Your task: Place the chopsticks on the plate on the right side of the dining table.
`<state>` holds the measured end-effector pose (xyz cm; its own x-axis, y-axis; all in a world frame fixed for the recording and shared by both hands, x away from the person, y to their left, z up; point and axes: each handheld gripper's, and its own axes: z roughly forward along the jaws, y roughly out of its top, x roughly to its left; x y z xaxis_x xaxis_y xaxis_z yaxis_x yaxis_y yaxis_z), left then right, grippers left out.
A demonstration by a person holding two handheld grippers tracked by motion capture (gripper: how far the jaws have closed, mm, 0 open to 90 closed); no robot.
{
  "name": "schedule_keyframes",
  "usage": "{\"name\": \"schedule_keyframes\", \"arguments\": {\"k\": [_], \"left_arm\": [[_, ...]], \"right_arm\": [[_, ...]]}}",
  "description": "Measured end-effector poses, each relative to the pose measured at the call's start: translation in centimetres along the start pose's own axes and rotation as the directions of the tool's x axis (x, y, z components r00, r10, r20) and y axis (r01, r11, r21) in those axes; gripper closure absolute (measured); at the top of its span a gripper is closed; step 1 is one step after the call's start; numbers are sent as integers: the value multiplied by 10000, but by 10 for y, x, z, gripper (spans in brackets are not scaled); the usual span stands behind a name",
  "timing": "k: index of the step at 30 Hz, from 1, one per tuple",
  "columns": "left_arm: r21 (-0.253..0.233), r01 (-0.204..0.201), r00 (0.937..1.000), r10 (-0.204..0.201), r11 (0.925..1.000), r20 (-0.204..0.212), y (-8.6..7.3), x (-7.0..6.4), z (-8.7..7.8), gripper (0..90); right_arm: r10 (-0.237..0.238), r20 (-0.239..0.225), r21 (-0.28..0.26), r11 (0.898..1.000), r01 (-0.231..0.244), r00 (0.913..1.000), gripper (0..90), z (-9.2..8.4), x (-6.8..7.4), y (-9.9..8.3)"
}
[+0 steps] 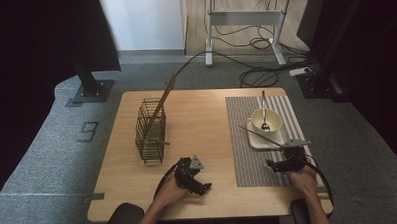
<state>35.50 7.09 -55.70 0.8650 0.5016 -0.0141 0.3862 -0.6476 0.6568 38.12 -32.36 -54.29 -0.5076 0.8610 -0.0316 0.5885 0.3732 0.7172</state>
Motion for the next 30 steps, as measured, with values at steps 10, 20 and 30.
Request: {"name": "schedule_keyframes", "arguments": {"k": [10, 20, 30], "left_arm": [[2, 13, 10000, -13, 10000, -17, 0, 0, 0, 0], [-6, 20, 10000, -20, 10000, -37, 1, 0, 1, 0], [-6, 34, 10000, -34, 10000, -39, 1, 0, 1, 0]], "right_arm": [[42, 352, 1, 10000, -42, 9994, 10, 8, -12, 0], [228, 423, -199, 9996, -220, 9988, 11, 15, -22, 2], [487, 601, -405, 9981, -464, 9970, 1, 21, -30, 4]]}}
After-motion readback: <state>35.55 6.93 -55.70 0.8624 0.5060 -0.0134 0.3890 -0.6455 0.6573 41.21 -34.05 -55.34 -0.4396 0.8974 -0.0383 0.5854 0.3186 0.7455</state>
